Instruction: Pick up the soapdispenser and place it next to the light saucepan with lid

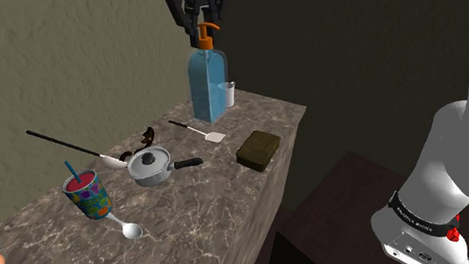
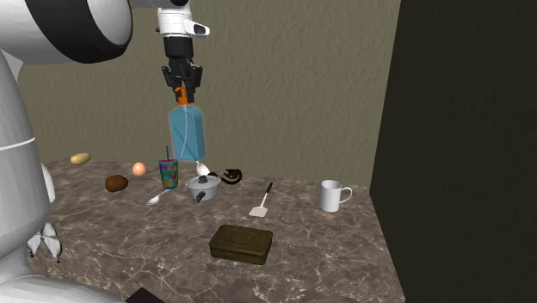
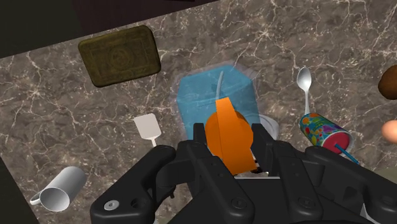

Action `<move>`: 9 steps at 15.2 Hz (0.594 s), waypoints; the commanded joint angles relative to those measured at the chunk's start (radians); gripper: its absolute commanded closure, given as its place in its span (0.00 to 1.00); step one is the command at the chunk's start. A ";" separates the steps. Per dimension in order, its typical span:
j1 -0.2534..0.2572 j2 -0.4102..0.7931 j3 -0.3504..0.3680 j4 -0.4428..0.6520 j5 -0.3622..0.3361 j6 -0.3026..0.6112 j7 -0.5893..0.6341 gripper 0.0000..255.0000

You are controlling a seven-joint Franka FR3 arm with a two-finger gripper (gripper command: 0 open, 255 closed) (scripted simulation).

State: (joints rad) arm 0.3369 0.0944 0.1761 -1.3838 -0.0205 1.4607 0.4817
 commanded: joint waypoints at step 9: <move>-0.006 -0.045 -0.004 -0.196 0.008 0.152 -0.006 1.00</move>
State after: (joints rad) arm 0.3313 0.0526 0.1724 -1.5608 -0.0130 1.5967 0.4756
